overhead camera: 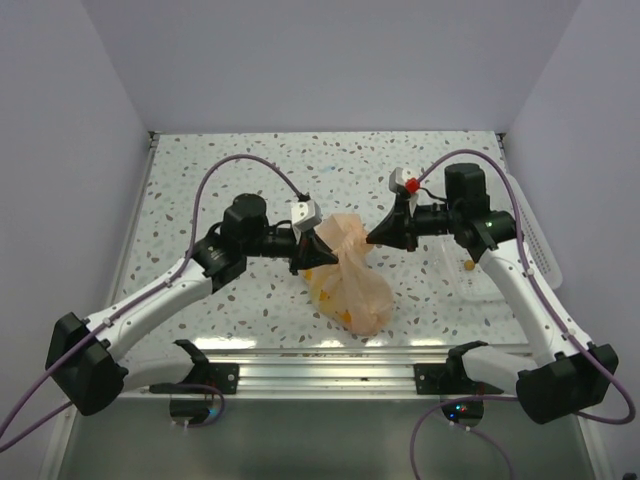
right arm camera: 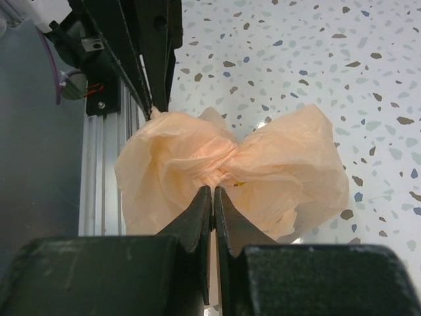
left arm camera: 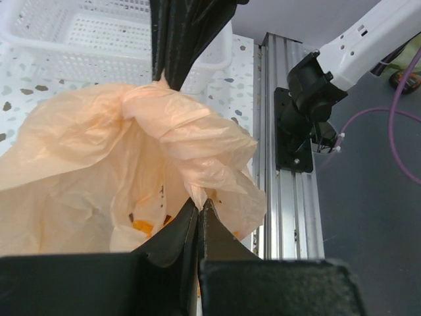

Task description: Place the fake fruits into the plastic bag and tie a complex knot

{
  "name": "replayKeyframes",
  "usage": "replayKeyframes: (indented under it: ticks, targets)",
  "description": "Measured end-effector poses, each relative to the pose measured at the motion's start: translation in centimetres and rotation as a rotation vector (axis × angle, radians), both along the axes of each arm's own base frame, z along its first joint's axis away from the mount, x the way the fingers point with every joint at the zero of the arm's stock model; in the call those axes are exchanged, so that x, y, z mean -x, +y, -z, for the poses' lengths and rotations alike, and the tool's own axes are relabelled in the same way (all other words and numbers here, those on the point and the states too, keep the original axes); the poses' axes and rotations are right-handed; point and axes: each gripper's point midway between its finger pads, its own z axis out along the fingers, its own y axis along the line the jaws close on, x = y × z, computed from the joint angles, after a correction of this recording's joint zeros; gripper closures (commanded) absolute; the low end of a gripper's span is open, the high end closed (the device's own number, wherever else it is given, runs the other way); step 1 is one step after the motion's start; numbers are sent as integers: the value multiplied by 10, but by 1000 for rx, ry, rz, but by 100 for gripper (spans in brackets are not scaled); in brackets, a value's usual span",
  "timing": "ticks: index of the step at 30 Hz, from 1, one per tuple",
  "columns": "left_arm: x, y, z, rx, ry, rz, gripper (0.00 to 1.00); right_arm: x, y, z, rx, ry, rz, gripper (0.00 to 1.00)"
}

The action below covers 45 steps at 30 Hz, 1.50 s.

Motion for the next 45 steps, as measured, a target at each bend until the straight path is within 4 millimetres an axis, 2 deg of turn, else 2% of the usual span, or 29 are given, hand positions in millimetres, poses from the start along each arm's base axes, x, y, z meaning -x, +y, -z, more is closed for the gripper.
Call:
replayKeyframes:
  ticks: [7, 14, 23, 28, 32, 35, 38, 43, 45]
  targets:
    - [-27, 39, 10, -55, -48, -100, 100, -4, -7, -4, 4, 9, 31, 100]
    - [-30, 58, 22, -115, -110, -107, 100, -15, -23, -3, 23, 27, 85, 100]
    - [-51, 93, 43, -182, -105, -179, 100, -35, -64, 12, 61, 64, 175, 100]
    - [-58, 104, 50, -202, -125, -198, 100, -42, -72, 9, 71, 58, 186, 100]
    - [-62, 108, 43, -196, -189, -184, 100, -48, -75, -1, 61, 34, 190, 100]
    - [-57, 108, 38, -187, -229, -154, 100, -45, -75, -1, 50, 41, 180, 100]
    - [-54, 109, 43, -194, -228, -128, 100, -41, -72, 11, 54, 62, 164, 100]
    - [-60, 113, 79, -273, -112, -127, 100, -27, -65, 64, 117, 171, 153, 100]
    - [-62, 114, 89, -298, -85, -126, 91, -25, -64, 72, 136, 193, 155, 100]
